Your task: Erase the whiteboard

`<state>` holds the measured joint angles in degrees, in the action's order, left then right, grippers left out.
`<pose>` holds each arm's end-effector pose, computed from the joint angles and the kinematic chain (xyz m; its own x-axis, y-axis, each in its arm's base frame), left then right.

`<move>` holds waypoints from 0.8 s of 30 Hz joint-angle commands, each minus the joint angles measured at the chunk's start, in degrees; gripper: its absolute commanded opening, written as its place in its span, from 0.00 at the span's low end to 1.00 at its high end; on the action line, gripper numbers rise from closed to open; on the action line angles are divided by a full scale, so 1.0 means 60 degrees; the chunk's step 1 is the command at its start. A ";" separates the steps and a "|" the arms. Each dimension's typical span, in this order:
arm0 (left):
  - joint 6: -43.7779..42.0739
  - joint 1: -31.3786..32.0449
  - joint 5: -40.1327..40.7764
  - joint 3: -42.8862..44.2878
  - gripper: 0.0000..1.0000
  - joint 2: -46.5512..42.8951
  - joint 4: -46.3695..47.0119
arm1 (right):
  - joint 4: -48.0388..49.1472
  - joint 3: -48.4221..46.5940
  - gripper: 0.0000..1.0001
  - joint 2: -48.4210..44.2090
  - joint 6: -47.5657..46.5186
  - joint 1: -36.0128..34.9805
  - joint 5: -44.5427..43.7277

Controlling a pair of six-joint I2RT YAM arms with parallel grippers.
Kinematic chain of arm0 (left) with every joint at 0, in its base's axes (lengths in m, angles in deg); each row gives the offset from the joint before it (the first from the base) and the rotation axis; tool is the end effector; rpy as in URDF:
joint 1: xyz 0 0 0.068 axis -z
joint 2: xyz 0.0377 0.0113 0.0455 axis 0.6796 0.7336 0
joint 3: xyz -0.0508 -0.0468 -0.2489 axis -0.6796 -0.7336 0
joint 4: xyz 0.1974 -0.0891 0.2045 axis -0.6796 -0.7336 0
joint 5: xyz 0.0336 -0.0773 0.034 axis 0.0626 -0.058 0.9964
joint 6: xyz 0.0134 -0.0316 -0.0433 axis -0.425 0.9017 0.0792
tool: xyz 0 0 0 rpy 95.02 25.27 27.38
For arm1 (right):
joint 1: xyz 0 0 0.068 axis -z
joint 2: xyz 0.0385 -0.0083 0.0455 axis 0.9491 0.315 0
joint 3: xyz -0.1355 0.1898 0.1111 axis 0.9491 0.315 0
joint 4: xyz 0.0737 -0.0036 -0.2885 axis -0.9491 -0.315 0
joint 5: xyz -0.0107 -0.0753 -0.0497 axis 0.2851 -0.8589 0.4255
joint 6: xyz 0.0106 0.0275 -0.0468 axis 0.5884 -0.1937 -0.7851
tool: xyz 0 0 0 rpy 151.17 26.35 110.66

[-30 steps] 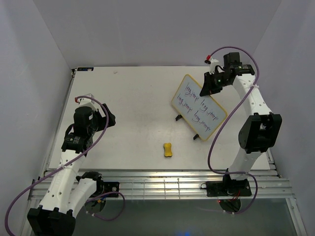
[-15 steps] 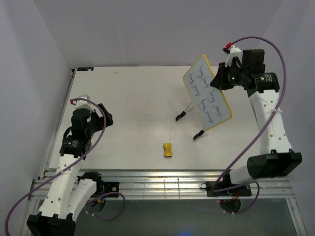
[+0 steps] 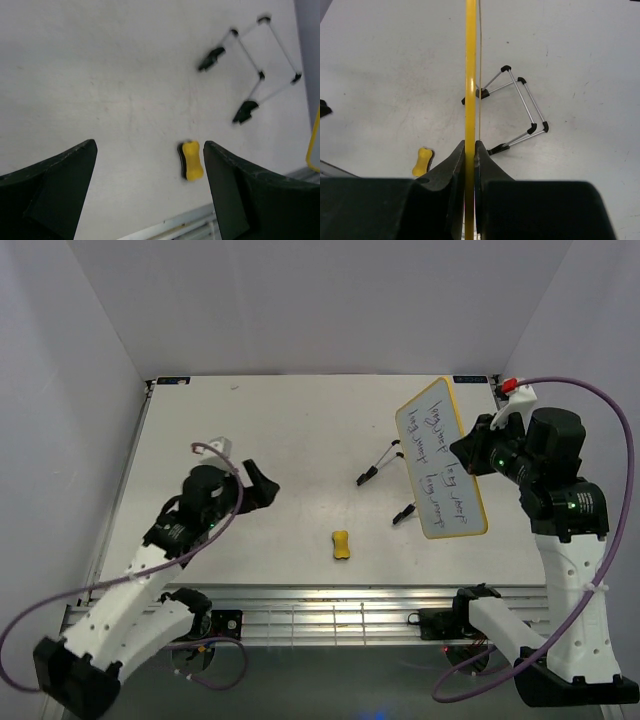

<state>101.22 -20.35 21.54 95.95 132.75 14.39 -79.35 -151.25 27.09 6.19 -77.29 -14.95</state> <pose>0.2097 -0.0870 0.2760 -0.5688 -0.3816 -0.7286 0.0763 0.8576 -0.5087 0.1977 0.0293 0.4601 -0.3620 0.0288 -0.9317 -0.3119 0.9382 0.1501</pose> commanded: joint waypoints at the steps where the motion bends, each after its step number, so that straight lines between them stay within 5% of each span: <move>1: 0.0932 0.3783 0.3044 0.0805 0.98 0.1844 0.0143 | 0.1103 0.0328 0.08 -0.0525 0.0332 0.0004 -0.0237; 4: 0.1897 0.6544 0.5090 0.2267 0.98 0.4304 -0.0778 | 0.1132 0.0548 0.08 -0.1037 0.0156 -0.0010 -0.0878; 10: 0.4399 0.8148 0.6691 0.4455 0.98 0.8043 -0.3284 | 0.1015 0.0929 0.08 -0.1668 0.0053 0.0004 -0.1233; 18: 0.4714 0.8401 0.6751 0.5540 0.96 1.0154 -0.3740 | 0.0839 0.0959 0.08 -0.1990 -0.0093 0.0004 -0.0898; 24: 0.4376 0.8298 0.6546 0.5732 0.77 1.0771 -0.3301 | 0.0810 0.1106 0.08 -0.1991 -0.0255 -0.0010 -0.0458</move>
<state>127.69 29.76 59.38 128.37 198.22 -6.66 -79.75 -144.41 15.94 5.40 -77.33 -19.70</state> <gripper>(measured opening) 0.802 0.111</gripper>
